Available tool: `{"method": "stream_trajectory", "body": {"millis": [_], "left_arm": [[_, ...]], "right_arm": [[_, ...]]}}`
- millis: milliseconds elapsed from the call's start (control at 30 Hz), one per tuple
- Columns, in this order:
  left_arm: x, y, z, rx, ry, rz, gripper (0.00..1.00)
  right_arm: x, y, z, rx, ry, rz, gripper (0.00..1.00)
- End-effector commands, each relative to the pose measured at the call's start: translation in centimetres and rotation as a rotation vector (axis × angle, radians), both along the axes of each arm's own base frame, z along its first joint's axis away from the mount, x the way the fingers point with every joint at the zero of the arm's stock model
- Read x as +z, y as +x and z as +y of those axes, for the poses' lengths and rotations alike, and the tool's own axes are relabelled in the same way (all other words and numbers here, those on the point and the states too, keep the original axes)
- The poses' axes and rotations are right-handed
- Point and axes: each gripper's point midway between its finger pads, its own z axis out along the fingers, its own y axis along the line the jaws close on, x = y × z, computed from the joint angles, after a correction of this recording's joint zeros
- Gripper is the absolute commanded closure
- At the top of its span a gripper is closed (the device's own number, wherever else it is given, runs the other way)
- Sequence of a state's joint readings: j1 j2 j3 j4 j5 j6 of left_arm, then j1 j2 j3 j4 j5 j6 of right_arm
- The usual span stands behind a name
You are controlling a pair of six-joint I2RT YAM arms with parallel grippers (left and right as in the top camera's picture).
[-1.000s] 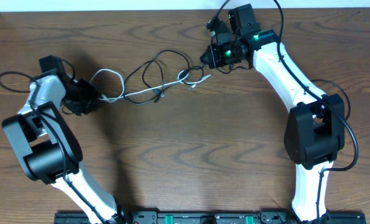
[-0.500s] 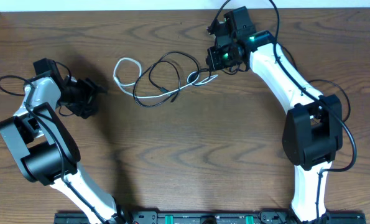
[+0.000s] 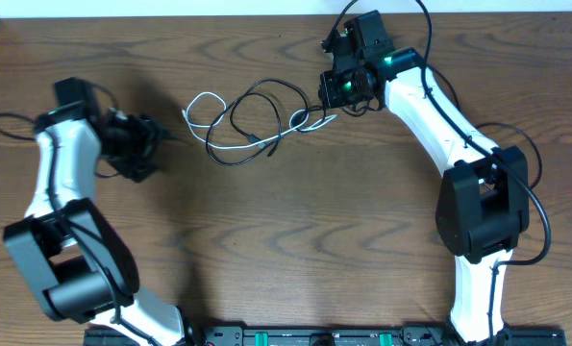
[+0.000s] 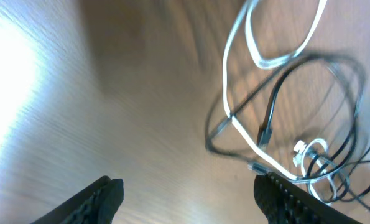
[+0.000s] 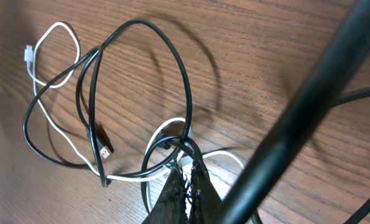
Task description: Untangle cables
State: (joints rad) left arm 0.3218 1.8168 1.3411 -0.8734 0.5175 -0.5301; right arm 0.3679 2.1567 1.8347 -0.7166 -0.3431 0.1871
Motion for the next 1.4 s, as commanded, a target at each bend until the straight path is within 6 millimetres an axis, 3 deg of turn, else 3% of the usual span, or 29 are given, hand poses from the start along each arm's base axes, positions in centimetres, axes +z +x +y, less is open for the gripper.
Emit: {"method": "stream_trajectory", "body": {"millis": [0,367,533,733,933,1100,1367], "left_arm": [[-0.4,-0.4,-4.0,0.021,-0.039,0.092,0.25],[0.3,1.5,-15.9,-0.074,-0.072,0.039,0.25],[0.5,2.4,-19.1,0.0,-0.068,0.023,0.27],[-0.2,2.3,-20.2,0.119,-0.019,0.053,0.28],[-0.7,3.7,-21.7,0.135,-0.027,0.008,0.34],[-3.4,3.8,-22.0,0.19,-0.028,0.074,0.38],[-5.2,5.1,-22.4,0.19,-0.036,0.056,0.38]], "right_arm": [[1.5,-0.1,0.3,-0.014,0.019,-0.015,0.99],[0.9,-1.1,0.2,-0.009,0.002,0.028,0.99],[0.9,-1.3,0.4,-0.004,0.005,0.03,0.99],[1.0,-1.3,0.7,0.0,0.006,0.025,0.99],[1.1,-1.3,1.0,0.008,0.019,0.021,0.99],[1.2,-1.7,2.0,0.03,0.02,0.015,0.99],[1.2,-2.1,2.8,0.046,0.021,0.012,0.99]]}}
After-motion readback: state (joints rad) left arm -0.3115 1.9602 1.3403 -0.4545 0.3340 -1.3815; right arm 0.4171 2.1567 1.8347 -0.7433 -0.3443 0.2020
